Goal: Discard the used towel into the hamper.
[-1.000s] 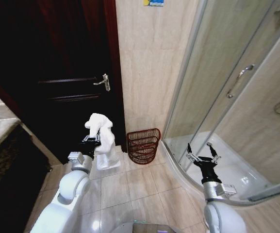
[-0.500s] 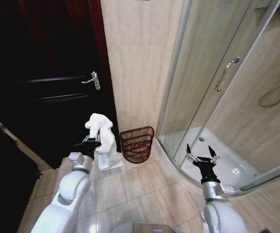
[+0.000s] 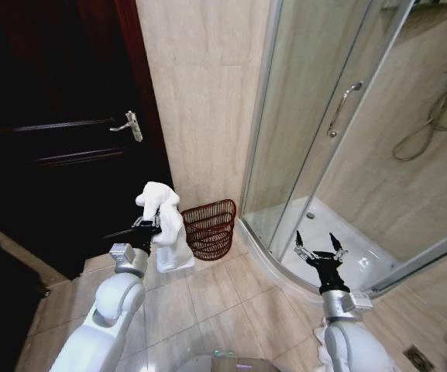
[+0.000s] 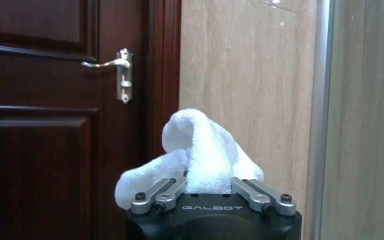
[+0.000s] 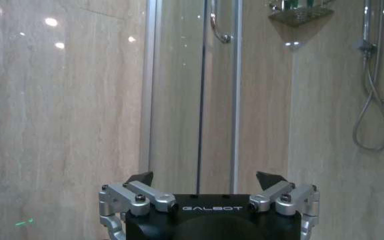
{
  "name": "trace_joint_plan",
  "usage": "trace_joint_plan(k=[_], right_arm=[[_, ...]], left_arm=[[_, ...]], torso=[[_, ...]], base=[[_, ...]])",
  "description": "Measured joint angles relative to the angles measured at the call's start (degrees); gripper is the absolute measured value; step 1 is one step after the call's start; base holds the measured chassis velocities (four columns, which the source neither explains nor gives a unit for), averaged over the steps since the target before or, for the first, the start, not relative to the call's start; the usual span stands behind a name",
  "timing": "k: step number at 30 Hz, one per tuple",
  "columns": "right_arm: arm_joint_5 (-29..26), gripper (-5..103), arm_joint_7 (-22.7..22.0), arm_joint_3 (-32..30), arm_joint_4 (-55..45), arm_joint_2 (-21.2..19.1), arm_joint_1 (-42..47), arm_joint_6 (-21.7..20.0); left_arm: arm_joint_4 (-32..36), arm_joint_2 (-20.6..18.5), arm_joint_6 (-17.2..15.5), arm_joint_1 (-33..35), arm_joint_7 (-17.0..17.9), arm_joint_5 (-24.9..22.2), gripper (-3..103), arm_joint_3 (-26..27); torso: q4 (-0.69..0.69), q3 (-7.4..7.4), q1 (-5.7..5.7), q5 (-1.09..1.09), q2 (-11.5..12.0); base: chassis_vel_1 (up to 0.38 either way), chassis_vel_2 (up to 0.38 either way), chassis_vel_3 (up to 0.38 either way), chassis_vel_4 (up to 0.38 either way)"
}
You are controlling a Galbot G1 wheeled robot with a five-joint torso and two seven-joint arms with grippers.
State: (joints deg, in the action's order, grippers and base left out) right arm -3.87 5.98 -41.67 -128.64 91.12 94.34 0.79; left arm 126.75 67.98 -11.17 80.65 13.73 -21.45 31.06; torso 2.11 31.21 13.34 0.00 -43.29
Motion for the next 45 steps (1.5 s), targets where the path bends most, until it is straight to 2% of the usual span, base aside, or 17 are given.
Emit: trace_joint_plan(k=[24, 32, 37, 45], right_arm=[[0.06, 100, -0.54, 0.56, 0.80, 0.31, -0.37, 0.93], [0.05, 100, -0.59, 0.77, 0.85, 0.55, -0.58, 0.92], [0.07, 100, -0.58, 0.78, 0.86, 0.57, -0.69, 0.90], [0.28, 100, -0.53, 0.85, 1.10, 0.74, -0.78, 0.88]], left_arm=[[-0.98, 0.26, 0.58, 0.04, -0.27, -0.02, 14, 0.11], [-1.71, 0.68, 1.16, 0.14, -0.29, -0.03, 14, 0.09], [-1.86, 0.70, 1.18, 0.14, -0.27, -0.03, 14, 0.08], [-2.79, 0.80, 2.01, 0.24, -0.14, 0.17, 14, 0.02]], torso=[[0.00, -3.25, -2.41, -0.01, 5.67], [0.00, -4.36, -3.34, 0.00, 7.70], [0.00, -4.60, -3.52, 0.00, 8.11], [0.00, -5.91, -4.49, 0.00, 10.39]], base=[[0.006, 0.058, -0.084, -0.143], [-0.028, -0.039, -0.013, -0.013], [0.000, 0.000, 0.000, 0.000], [0.000, 0.000, 0.000, 0.000]])
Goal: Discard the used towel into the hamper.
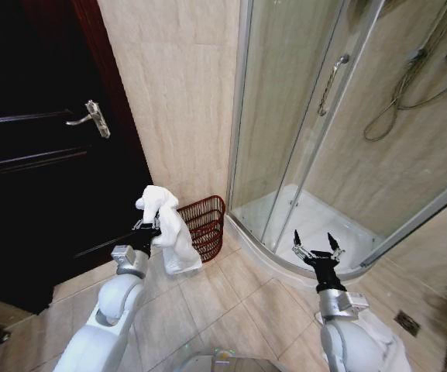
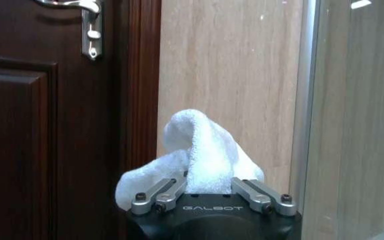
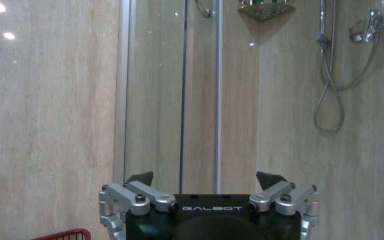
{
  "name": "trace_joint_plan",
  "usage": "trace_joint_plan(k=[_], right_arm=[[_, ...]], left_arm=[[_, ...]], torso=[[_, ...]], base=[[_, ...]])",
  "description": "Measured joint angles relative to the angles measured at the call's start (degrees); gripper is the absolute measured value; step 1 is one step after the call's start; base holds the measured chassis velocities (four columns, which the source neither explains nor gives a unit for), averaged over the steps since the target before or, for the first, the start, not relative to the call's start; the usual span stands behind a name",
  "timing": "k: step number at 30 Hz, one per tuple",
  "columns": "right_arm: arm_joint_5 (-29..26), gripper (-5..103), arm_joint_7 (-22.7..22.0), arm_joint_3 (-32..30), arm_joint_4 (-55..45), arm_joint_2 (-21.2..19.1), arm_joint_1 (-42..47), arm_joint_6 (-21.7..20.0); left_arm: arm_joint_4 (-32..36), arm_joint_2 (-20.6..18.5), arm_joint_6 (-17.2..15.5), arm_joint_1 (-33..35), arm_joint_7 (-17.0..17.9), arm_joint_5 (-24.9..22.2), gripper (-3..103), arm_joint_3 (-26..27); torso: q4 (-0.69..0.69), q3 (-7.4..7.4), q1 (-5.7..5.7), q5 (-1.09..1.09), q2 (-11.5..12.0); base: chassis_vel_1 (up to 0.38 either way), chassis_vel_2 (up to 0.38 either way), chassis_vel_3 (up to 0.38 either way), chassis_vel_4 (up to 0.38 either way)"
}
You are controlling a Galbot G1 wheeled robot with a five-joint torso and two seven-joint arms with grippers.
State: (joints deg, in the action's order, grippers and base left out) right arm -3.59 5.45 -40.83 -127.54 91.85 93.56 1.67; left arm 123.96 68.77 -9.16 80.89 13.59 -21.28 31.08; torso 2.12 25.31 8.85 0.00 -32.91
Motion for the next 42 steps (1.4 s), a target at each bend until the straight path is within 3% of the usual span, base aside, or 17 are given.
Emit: trace_joint_plan(k=[42], right_arm=[[0.19, 100, -0.06, 0.25, 0.54, 0.24, -1.02, -1.68]], left_arm=[[-3.72, 1.45, 2.61, -0.36, -0.46, 0.12, 14, 0.08]], torso=[[0.00, -5.78, -3.70, 0.00, 9.49]], base=[[0.000, 0.000, 0.000, 0.000]])
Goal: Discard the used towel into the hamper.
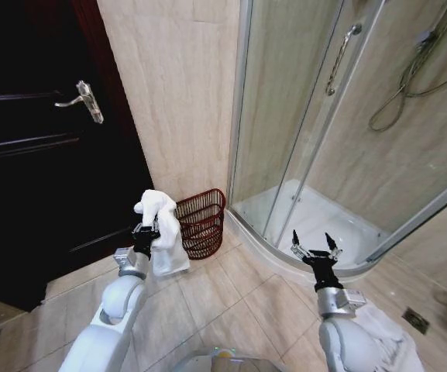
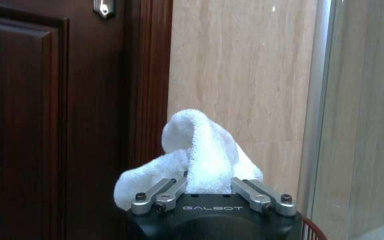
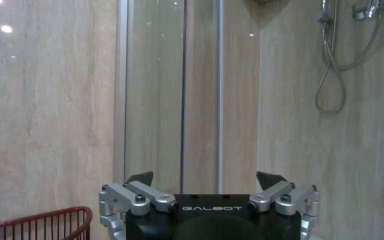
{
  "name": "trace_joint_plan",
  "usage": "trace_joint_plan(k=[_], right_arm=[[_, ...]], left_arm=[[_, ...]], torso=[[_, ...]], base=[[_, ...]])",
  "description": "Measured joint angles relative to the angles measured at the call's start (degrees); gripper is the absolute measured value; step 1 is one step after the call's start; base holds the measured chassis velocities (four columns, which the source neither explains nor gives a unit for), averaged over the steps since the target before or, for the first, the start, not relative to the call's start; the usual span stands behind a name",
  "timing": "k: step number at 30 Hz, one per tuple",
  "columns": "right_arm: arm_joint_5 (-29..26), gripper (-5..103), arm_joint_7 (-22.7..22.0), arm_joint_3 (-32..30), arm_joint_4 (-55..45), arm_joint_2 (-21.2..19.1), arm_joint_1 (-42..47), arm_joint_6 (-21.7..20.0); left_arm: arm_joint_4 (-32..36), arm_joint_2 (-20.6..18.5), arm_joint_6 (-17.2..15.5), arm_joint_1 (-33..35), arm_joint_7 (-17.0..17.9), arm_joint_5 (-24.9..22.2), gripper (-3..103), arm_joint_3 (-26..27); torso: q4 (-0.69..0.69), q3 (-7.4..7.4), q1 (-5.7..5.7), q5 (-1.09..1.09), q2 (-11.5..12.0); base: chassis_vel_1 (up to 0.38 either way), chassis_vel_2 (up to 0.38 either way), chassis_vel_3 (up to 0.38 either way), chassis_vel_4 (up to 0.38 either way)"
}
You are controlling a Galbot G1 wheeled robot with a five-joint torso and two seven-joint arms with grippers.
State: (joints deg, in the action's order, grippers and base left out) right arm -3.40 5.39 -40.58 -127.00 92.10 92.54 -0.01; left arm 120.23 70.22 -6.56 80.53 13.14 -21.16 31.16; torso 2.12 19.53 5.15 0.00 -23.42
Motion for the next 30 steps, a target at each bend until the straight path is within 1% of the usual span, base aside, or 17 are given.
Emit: trace_joint_plan(k=[2, 3, 9, 12, 13, 14, 16, 17, 20, 21, 22, 23, 24, 25, 28, 29, 30], right_arm=[[0.22, 100, 0.14, -0.01, 0.18, 0.02, -0.02, 0.00], [0.30, 100, 0.15, -0.01, 0.23, 0.02, -0.02, 0.00], [0.46, 100, 0.20, 0.00, 0.56, 0.04, 0.09, -0.04], [0.62, 100, 0.40, -0.04, 1.81, 0.05, -0.34, 0.33], [0.62, 100, 0.40, -0.04, 1.81, 0.05, -0.34, 0.33], [0.65, 100, 0.45, -0.04, 2.03, 0.05, -0.47, 0.38], [0.66, 100, 0.52, 0.08, 2.34, 0.05, -0.73, 0.37], [0.66, 100, 0.52, 0.08, 2.34, 0.05, -0.73, 0.37], [0.73, 100, 0.83, 0.26, 2.39, 0.05, -0.59, 0.35], [0.73, 100, 0.83, 0.26, 2.39, 0.05, -0.59, 0.35], [0.83, 100, 0.91, 0.22, 2.40, 0.05, -0.60, 0.45], [1.02, 100, 1.04, -0.10, 2.57, 0.04, -0.66, 0.69], [1.07, 100, 1.09, -0.27, 2.69, 0.04, -0.71, 0.79], [1.07, 100, 1.09, -0.27, 2.69, 0.04, -0.71, 0.79], [1.18, 100, 1.12, -0.86, 3.03, 0.05, -1.03, 1.27], [1.18, 100, 1.12, -0.86, 3.03, 0.05, -1.03, 1.27], [1.20, 100, 1.13, -0.92, 3.03, 0.04, -1.15, 1.33]], left_arm=[[-1.01, -0.18, 2.88, -0.55, -2.12, -0.55, 14, -0.06], [-1.15, -0.38, 3.13, -0.76, -2.62, -0.74, 14, -0.06], [-1.20, -3.17, 3.05, -3.34, -5.30, -3.17, 14, -0.77], [-2.49, -6.30, 2.92, -8.79, -7.33, -5.73, 14, -3.39], [-2.49, -6.30, 2.92, -8.79, -7.33, -5.73, 14, -3.39], [-3.31, -7.02, 2.84, -10.70, -7.68, -6.31, 14, -4.42], [-6.39, -8.98, 2.86, -17.68, -8.26, -8.09, 14, -7.55], [-6.39, -8.98, 2.86, -17.68, -8.26, -8.09, 14, -7.55], [-12.39, -12.23, 2.73, -29.83, -8.57, -13.47, 14, -14.21], [-12.39, -12.23, 2.73, -29.83, -8.57, -13.47, 14, -14.21], [-15.13, -13.16, 2.73, -33.76, -8.67, -14.56, 14, -16.79], [-18.52, -13.83, 3.09, -38.12, -9.04, -15.31, 14, -20.20], [-20.78, -14.09, 3.54, -40.65, -9.30, -15.85, 14, -22.32], [-20.78, -14.09, 3.54, -40.65, -9.30, -15.85, 14, -22.32], [-30.71, -14.18, 6.37, -50.53, -10.57, -18.28, 14, -30.68], [-30.71, -14.18, 6.37, -50.53, -10.57, -18.28, 14, -30.68], [-33.01, -13.88, 6.98, -52.82, -10.88, -18.61, 14, -32.24]], torso=[[0.00, -0.42, -0.30, -0.01, 0.71], [0.00, -0.48, -0.34, -0.01, 0.82], [0.00, -0.62, -0.48, 0.00, 1.09], [0.00, -0.60, -0.47, 0.01, 1.07], [0.00, -0.60, -0.47, 0.01, 1.07], [0.01, -0.58, -0.47, -0.01, 1.05], [0.00, -0.53, -0.44, -0.01, 0.98], [0.00, -0.53, -0.44, -0.01, 0.98], [-0.01, -0.46, -0.39, 0.00, 0.87], [-0.01, -0.46, -0.39, 0.00, 0.87], [-0.02, -0.45, -0.37, 0.04, 0.83], [0.00, -0.43, -0.36, 0.00, 0.79], [-0.01, -0.41, -0.35, -0.03, 0.78], [-0.01, -0.41, -0.35, -0.03, 0.78], [-0.01, -0.37, -0.32, 0.00, 0.71], [-0.01, -0.37, -0.32, 0.00, 0.71], [-0.01, -0.35, -0.31, -0.02, 0.70]], base=[[0.000, 0.000, 0.000, 0.000], [0.000, 0.000, 0.000, 0.000], [0.000, 0.000, 0.000, 0.000], [0.000, 0.000, 0.000, 0.000], [0.000, 0.000, 0.000, 0.000], [0.000, 0.000, 0.000, 0.000], [0.000, 0.000, 0.000, 0.000], [0.000, 0.000, 0.000, 0.000], [0.000, 0.000, 0.000, 0.000], [0.000, 0.000, 0.000, 0.000], [0.000, 0.000, 0.000, 0.000], [0.000, 0.000, 0.000, 0.000], [0.000, 0.000, 0.000, 0.000], [0.000, 0.000, 0.000, 0.000], [0.000, 0.000, 0.000, 0.000], [0.000, 0.000, 0.000, 0.000], [0.000, 0.000, 0.000, 0.000]])
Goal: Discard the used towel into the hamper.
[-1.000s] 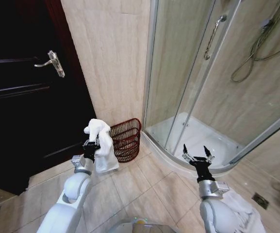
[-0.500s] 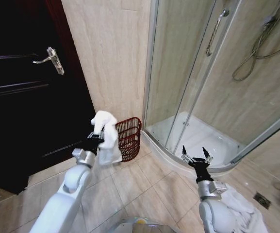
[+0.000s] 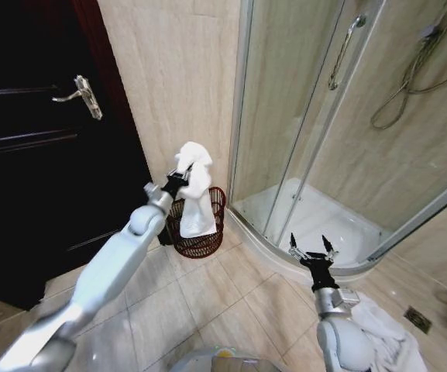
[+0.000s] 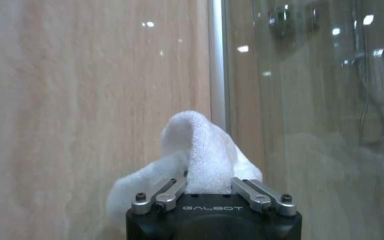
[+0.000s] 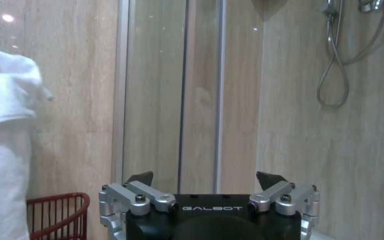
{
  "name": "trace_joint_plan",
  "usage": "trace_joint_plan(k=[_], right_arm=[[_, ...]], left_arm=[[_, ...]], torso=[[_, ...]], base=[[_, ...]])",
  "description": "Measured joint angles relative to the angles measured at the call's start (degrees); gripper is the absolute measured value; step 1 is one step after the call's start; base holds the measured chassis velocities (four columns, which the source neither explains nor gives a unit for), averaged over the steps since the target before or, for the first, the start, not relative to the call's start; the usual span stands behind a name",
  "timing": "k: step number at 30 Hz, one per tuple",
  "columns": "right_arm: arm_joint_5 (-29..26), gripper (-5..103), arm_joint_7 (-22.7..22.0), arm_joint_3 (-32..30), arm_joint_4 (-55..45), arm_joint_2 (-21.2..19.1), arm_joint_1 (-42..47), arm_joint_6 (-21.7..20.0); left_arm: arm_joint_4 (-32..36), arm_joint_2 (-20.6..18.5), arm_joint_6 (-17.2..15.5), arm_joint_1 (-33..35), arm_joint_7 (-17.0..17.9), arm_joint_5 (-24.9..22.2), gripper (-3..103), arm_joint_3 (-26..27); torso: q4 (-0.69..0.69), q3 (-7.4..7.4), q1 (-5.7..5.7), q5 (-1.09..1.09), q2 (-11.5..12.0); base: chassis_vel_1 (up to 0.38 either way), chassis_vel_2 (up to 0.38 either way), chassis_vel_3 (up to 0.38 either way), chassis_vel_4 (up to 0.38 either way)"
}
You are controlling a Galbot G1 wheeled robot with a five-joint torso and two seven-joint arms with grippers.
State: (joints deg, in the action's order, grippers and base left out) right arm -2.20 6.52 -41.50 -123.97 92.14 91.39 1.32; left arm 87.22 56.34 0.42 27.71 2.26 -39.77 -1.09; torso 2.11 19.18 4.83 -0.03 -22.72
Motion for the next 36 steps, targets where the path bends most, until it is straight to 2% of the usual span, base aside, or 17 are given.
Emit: trace_joint_plan(k=[2, 3, 5, 6, 9, 11, 15, 16, 18, 20, 24, 27, 28, 32, 33, 36], right_arm=[[0.01, 100, 0.00, -0.13, -0.10, 0.00, -0.26, 0.03], [0.01, 100, 0.00, -0.13, -0.10, 0.00, -0.26, 0.03], [0.01, 100, 0.00, -0.28, -0.27, 0.00, -0.41, 0.12], [0.01, 100, 0.00, -0.28, -0.27, 0.00, -0.41, 0.12], [-0.12, 100, 0.12, -0.39, -0.17, 0.00, -0.12, 0.71], [-0.16, 100, 0.17, -0.39, -0.15, 0.00, -0.06, 0.77], [-1.40, 100, 0.57, -0.79, -0.10, 0.00, 0.79, 1.76], [-1.40, 100, 0.57, -0.79, -0.10, 0.00, 0.79, 1.76], [-2.24, 100, 0.58, -1.30, -0.12, 0.00, 1.06, 2.10], [-3.11, 100, 0.58, -1.74, -0.14, 0.00, 1.54, 2.39], [-3.90, 100, 0.58, -2.12, -0.30, 0.00, 1.95, 2.61], [-4.77, 100, 0.46, -2.33, -1.00, 0.00, 2.25, 2.66], [-4.77, 100, 0.46, -2.33, -1.00, 0.00, 2.25, 2.66], [-4.96, 100, -0.14, -2.28, -1.82, 0.00, 2.23, 2.28], [-4.96, 100, -0.14, -2.28, -1.82, 0.00, 2.23, 2.28], [-4.84, 100, -0.52, -1.97, -2.08, 0.00, 1.64, 1.90]], left_arm=[[-6.87, 1.68, 2.22, -6.76, -1.37, -0.15, 14, -3.71], [-6.87, 1.68, 2.22, -6.76, -1.37, -0.15, 14, -3.71], [-11.77, 3.73, 3.54, -11.74, -2.30, -0.14, 14, -6.45], [-11.77, 3.73, 3.54, -11.74, -2.30, -0.14, 14, -6.45], [-17.86, 6.40, 5.57, -17.00, -3.45, 0.04, 14, -9.75], [-18.54, 6.68, 5.81, -17.39, -3.48, 0.17, 14, -9.97], [-27.56, 9.06, 6.82, -19.46, -3.40, 8.36, 14, -10.58], [-27.56, 9.06, 6.82, -19.46, -3.40, 8.36, 14, -10.58], [-29.43, 9.26, 6.47, -19.16, -2.64, 12.52, 14, -9.96], [-29.47, 9.21, 5.84, -18.42, -1.61, 15.33, 14, -8.97], [-27.47, 8.89, 5.15, -18.06, -1.22, 15.99, 14, -7.34], [-21.54, 7.73, 2.37, -18.03, -0.26, 13.57, 14, -4.87], [-21.54, 7.73, 2.37, -18.03, -0.26, 13.57, 14, -4.87], [-12.83, 5.37, -3.49, -18.61, 0.44, 8.87, 14, -2.22], [-12.83, 5.37, -3.49, -18.61, 0.44, 8.87, 14, -2.22], [-8.71, 3.15, -6.92, -18.59, 0.52, 6.17, 14, -1.44]], torso=[[0.00, 0.02, 0.02, 0.05, -0.04], [0.00, 0.02, 0.02, 0.05, -0.04], [0.00, 0.04, 0.03, 0.02, -0.07], [0.00, 0.04, 0.03, 0.02, -0.07], [-0.01, 0.05, 0.04, 0.03, -0.13], [-0.01, 0.06, 0.05, 0.01, -0.13], [0.00, 0.09, 0.06, 0.03, -0.18], [0.00, 0.09, 0.06, 0.03, -0.18], [0.01, 0.11, 0.08, 0.02, -0.19], [0.01, 0.11, 0.08, 0.01, -0.21], [0.02, 0.12, 0.09, 0.01, -0.22], [0.00, 0.11, 0.09, 0.03, -0.25], [0.00, 0.11, 0.09, 0.03, -0.25], [0.01, 0.11, 0.09, 0.04, -0.27], [0.01, 0.11, 0.09, 0.04, -0.27], [0.00, 0.13, 0.09, 0.04, -0.28]], base=[[0.000, 0.000, 0.000, 0.000], [0.000, 0.000, 0.000, 0.000], [0.000, 0.000, 0.000, 0.000], [0.000, 0.000, 0.000, 0.000], [0.000, 0.000, 0.000, 0.000], [0.000, 0.000, 0.000, 0.000], [0.000, 0.000, 0.000, 0.000], [0.000, 0.000, 0.000, 0.000], [0.000, 0.000, 0.000, 0.000], [0.000, 0.000, 0.000, 0.000], [0.000, 0.000, 0.000, 0.000], [0.000, 0.000, 0.000, 0.000], [0.000, 0.000, 0.000, 0.000], [0.000, 0.000, 0.000, 0.000], [0.000, 0.000, 0.000, 0.000], [0.000, 0.000, 0.000, 0.000]])
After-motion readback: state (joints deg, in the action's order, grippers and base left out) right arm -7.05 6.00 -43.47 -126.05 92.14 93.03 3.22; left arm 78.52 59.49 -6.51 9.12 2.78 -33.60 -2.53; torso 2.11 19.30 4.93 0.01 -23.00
